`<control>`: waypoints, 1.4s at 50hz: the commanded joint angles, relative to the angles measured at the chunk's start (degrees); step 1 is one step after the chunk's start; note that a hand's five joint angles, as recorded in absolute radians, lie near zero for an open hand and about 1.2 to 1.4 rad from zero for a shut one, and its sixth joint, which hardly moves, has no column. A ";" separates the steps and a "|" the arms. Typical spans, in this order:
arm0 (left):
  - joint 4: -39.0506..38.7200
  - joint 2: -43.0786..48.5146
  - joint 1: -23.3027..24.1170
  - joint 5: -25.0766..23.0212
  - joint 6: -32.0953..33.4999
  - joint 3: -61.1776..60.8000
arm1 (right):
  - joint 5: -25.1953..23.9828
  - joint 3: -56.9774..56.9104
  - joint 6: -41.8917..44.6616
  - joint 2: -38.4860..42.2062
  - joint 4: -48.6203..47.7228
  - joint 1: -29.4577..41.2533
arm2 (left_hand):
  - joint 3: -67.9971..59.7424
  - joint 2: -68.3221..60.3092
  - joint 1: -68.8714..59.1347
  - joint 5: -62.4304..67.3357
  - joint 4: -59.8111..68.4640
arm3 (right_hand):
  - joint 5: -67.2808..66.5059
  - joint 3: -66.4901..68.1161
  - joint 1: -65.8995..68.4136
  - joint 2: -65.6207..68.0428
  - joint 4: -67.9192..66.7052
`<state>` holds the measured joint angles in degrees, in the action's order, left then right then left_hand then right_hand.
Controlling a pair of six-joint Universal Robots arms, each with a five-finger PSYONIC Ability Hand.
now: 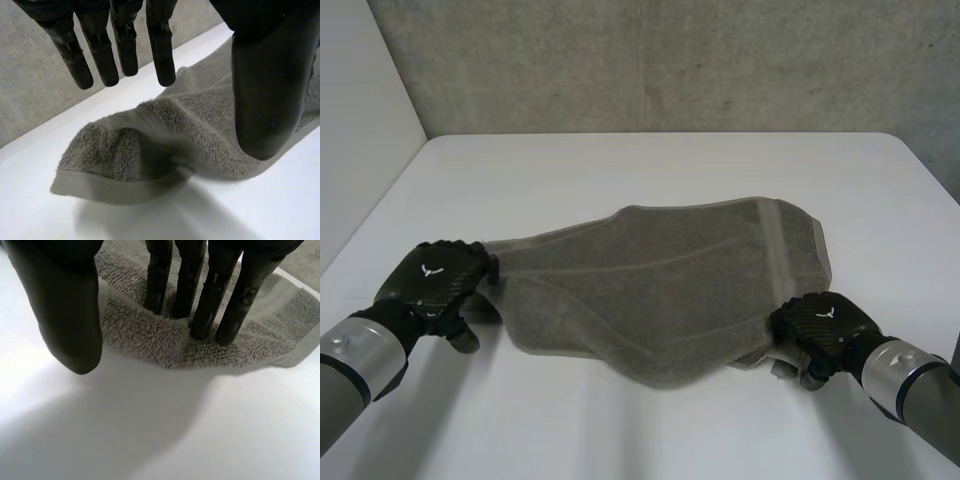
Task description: Fold the towel.
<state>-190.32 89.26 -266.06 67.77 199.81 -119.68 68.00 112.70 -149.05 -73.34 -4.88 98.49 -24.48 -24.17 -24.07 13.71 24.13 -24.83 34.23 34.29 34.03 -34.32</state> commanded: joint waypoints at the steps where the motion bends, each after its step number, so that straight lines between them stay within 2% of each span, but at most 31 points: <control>1: -0.49 1.44 -1.04 -0.01 1.29 0.33 | 0.12 -1.61 -3.79 1.71 -1.18 0.03 | 1.14 0.83 0.73 -0.37 -0.79 | -6.70 7.31 7.25 7.51 -7.22; 15: -2.78 9.36 -1.12 0.26 3.22 2.35 | 1.52 -6.36 -8.80 4.09 -1.71 1.70 | 2.49 2.18 2.08 -1.72 -2.14 | -9.56 10.17 10.11 10.37 -10.08; 19: -3.56 12.33 -1.12 0.43 3.84 3.84 | 4.68 -7.93 -8.72 4.44 -1.53 1.97 | 3.16 2.84 2.74 -2.38 -2.81 | -23.82 24.42 24.36 24.62 -24.33; 20: -3.57 12.34 -1.12 0.43 3.84 3.84 | 4.69 -7.94 -8.71 4.44 -1.53 1.97 | 3.16 2.85 2.75 -2.39 -2.81 | -23.86 24.46 24.40 24.67 -24.38; 22: -3.57 14.18 -1.12 0.70 3.75 5.24 | 5.56 -8.38 -8.63 4.35 -1.44 1.79 | 4.67 4.36 4.26 -3.90 -4.33 | -36.41 37.02 36.96 37.22 -36.93; 23: -3.57 14.19 -1.12 0.70 3.75 5.25 | 5.57 -8.38 -8.63 4.35 -1.44 1.79 | 4.67 4.36 4.26 -3.90 -4.33 | -36.48 37.08 37.02 37.28 -37.00; 25: -3.48 15.94 -1.12 0.79 3.14 6.48 | 5.57 -8.46 -8.45 4.18 -1.53 1.35 | 4.67 4.36 4.26 -3.90 -4.33 | -45.13 45.73 45.67 45.93 -45.64; 39: -3.65 22.80 -0.16 1.05 3.40 11.14 | 5.57 -9.17 -8.36 3.65 -1.53 1.09 | 4.67 4.36 4.26 -3.90 -4.33 | -45.17 45.77 45.71 45.97 -45.68; 47: -3.57 28.16 2.65 5.87 2.96 19.56 | 5.39 -9.26 -8.10 3.74 -1.44 0.65 | 4.67 4.36 4.26 -3.90 -4.33 | -45.17 45.77 45.71 45.97 -45.68; 60: -3.04 36.50 7.92 8.43 3.05 34.94 | 4.95 -8.64 -8.10 3.74 -1.62 0.47 | 4.67 4.36 4.26 -3.90 -4.33 | -45.17 45.77 45.71 45.97 -45.68; 66: -1.29 40.64 8.98 12.73 2.87 40.84 | 4.86 -8.46 -8.01 3.74 -1.71 0.47 | 4.67 4.36 4.26 -3.90 -4.33 | -45.17 45.77 45.71 45.97 -45.68; 70: 0.56 40.47 9.07 13.09 2.69 40.93 | 4.86 -8.46 -8.01 3.74 -1.71 0.47 | 4.67 4.36 4.26 -3.90 -4.33 | -45.17 45.77 45.71 45.97 -45.68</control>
<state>-192.28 128.87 -257.26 79.04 202.80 -80.33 72.89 104.20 -157.08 -69.61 -6.58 98.96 -24.48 -20.28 -20.32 9.86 20.33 -65.92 76.76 75.33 74.00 -76.52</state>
